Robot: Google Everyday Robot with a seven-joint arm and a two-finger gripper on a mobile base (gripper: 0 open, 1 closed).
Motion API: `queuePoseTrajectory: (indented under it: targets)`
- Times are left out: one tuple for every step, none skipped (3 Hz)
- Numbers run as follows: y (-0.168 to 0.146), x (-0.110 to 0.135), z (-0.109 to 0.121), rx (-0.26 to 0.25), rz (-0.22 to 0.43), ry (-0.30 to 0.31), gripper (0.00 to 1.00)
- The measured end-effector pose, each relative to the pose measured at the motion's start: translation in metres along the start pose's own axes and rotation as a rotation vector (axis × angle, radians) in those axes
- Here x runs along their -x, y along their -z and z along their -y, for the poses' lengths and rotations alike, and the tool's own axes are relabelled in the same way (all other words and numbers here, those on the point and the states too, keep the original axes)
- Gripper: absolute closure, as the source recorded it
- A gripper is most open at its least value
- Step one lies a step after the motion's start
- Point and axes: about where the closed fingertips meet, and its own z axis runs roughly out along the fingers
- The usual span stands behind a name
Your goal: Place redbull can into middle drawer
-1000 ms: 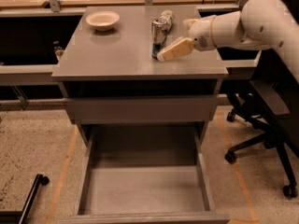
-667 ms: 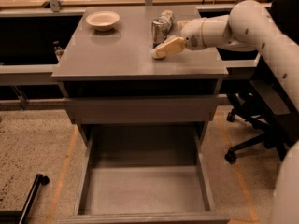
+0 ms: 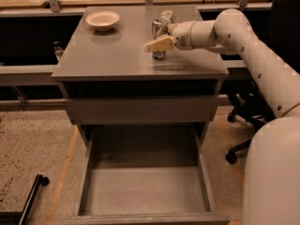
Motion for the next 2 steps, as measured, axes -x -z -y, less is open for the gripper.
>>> queuePoseTrajectory:
  targets:
    - [-0.005, -0.002, 0.006, -0.005, 0.012, -0.007, 0.42]
    - [0.014, 0.004, 0.002, -0.019, 0.032, 0.011, 0.64]
